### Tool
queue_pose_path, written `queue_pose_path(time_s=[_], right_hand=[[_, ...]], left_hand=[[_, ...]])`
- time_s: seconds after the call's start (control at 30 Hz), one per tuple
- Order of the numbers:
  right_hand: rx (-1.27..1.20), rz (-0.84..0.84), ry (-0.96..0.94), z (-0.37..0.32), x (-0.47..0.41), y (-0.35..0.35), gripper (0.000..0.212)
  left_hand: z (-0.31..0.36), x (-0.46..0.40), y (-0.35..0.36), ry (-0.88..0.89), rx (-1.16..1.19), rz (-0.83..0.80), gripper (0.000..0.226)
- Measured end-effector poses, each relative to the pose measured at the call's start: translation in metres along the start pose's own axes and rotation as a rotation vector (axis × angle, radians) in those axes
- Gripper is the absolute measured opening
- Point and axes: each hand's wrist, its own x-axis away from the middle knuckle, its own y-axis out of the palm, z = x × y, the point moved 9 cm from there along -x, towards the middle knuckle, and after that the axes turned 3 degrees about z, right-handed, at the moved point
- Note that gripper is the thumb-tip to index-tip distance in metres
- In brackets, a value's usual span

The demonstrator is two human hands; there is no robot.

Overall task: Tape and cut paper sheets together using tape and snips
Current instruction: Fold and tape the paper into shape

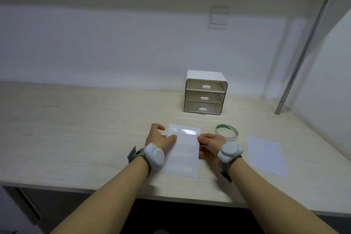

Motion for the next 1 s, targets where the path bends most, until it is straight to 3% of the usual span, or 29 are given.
queue_pose_path(time_s=[0.17, 0.4, 0.6, 0.73, 1.0], right_hand=[[0.090, -0.048, 0.006, -0.001, 0.006, -0.006, 0.008], [0.175, -0.070, 0.005, 0.000, 0.010, -0.002, 0.009], [0.166, -0.091, -0.002, -0.001, 0.008, 0.004, 0.011], [0.185, -0.098, -0.021, -0.001, 0.006, 0.003, 0.009], [0.216, -0.147, -0.056, -0.005, 0.011, 0.009, 0.016]], left_hand=[[-0.003, 0.000, 0.010, -0.072, 0.063, -0.018, 0.053], [-0.007, 0.005, 0.007, -0.096, 0.054, 0.004, 0.050], [0.001, 0.008, 0.009, 0.070, -0.108, 0.058, 0.006], [0.015, 0.021, 0.015, 0.170, -0.359, 0.045, 0.012], [0.026, 0.027, 0.026, 0.290, -0.395, -0.036, 0.011]])
